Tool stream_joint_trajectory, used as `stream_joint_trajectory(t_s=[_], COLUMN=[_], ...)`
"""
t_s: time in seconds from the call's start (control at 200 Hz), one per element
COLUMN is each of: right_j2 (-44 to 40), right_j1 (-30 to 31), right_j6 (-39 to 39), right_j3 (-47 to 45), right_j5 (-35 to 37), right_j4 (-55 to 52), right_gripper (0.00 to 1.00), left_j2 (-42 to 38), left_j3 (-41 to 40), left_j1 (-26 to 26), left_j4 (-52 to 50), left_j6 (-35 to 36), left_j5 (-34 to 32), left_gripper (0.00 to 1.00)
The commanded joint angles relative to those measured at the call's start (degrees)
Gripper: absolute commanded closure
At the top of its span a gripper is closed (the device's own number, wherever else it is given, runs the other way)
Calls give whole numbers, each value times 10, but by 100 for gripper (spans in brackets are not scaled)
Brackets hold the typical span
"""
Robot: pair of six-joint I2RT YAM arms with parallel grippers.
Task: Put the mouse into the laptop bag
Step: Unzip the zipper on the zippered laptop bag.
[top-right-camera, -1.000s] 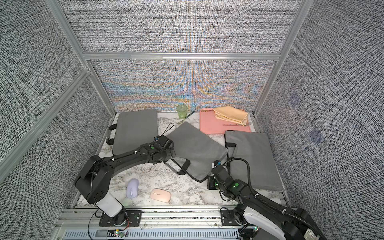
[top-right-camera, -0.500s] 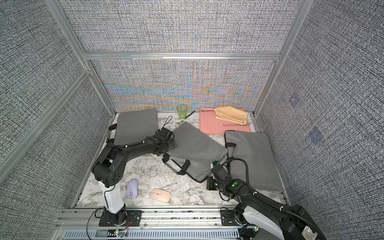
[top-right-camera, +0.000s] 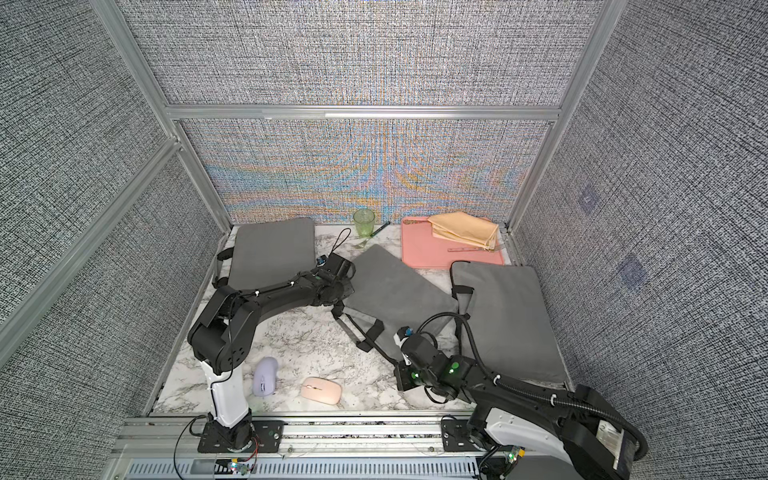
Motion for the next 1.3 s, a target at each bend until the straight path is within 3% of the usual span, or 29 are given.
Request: stream_joint_trajectory(t_s=[0.0,0.235,0.36,0.51,0.575,0.656,0.766,0.846,1.051,1.161,1.291], right_j2=[42,75,63,45,32,19,9,3,-33,-42,-45], right_j1=[24,14,-32,-100,-118,-136,-146,-149,-156,-165,-177], right_j6=[6,54,54,40,34,30,32,31,34,33,33], right_j3=[25,65,54,47,47,49,49,48,24,15,11], right_j5=[-12,73,61,45,51,53,51,56,83,87,93], right_j4=[55,3,-5,-17,-25,-33,-40,-54,-67,-70,-79], right_gripper=[100,100,100,100,100,100,100,100,100,100,100], left_j2=[-16,-114,-166,-183,-184,-190,-211,-233,-315,-342,-295], left_j3=[-3,-108,-178,-217,-210,-204,-207,-210,-248,-281,-271], left_j1=[-13,-76,-119,-148,-159,-169,-170,-168,-147,-108,-59], left_j4=[12,15,28,60,56,44,32,18,0,37,56], left_j6=[-12,-77,-128,-147,-142,-135,-121,-106,-52,-13,25], left_j5=[23,-62,-109,-103,-102,-113,-133,-172,-251,-209,-122], left_gripper=[100,100,100,100,80,46,25,19,18,17,17])
